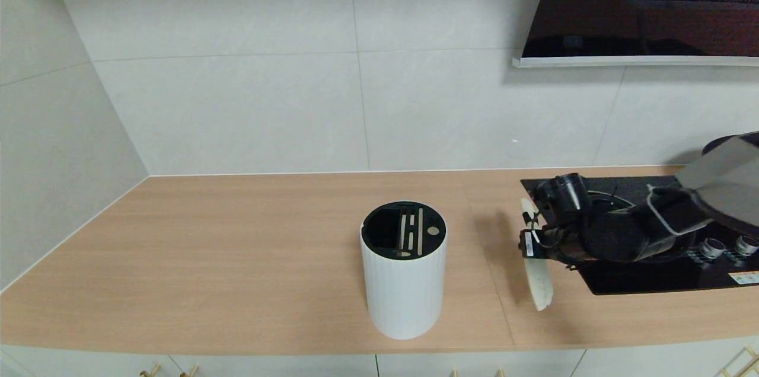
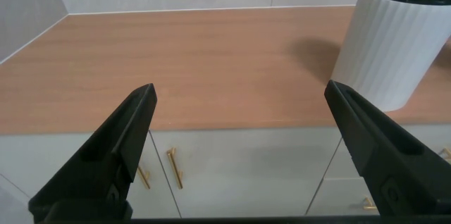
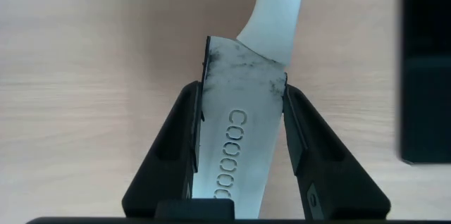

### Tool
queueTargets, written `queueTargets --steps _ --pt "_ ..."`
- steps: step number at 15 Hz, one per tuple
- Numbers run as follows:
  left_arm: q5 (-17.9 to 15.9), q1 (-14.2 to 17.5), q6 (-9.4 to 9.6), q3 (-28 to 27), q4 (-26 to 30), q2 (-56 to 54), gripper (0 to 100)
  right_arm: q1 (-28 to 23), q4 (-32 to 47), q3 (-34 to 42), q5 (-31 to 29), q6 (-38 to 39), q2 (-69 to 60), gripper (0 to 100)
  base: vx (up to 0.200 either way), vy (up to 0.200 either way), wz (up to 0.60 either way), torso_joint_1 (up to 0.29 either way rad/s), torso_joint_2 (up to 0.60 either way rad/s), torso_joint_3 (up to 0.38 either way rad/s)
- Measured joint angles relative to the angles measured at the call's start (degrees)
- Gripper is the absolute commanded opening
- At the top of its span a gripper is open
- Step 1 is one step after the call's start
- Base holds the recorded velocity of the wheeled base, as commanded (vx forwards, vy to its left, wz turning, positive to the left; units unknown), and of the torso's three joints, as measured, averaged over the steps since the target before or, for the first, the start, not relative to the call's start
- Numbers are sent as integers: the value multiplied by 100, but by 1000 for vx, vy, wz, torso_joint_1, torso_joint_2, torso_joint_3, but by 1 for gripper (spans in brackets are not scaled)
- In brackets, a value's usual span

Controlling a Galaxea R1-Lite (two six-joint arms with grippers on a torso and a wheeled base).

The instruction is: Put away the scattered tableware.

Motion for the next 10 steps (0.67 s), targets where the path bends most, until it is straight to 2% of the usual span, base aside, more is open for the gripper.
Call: queueTargets --steps 2,4,7,10 --pt "-15 0 51 2 -15 0 100 73 20 180 193 -17 -660 0 0 0 0 0 0 0" --pt "-224 -2 24 -325 44 12 100 256 16 306 291 -39 -1403 0 0 0 0 0 0 0" --pt "-1019 -101 -128 -1404 382 528 100 820 27 141 312 -48 -2170 0 0 0 0 0 0 0" --pt "-1985 -294 -291 -2406 540 1881 100 1397 44 -145 305 -48 -2504 0 0 0 0 0 0 0"
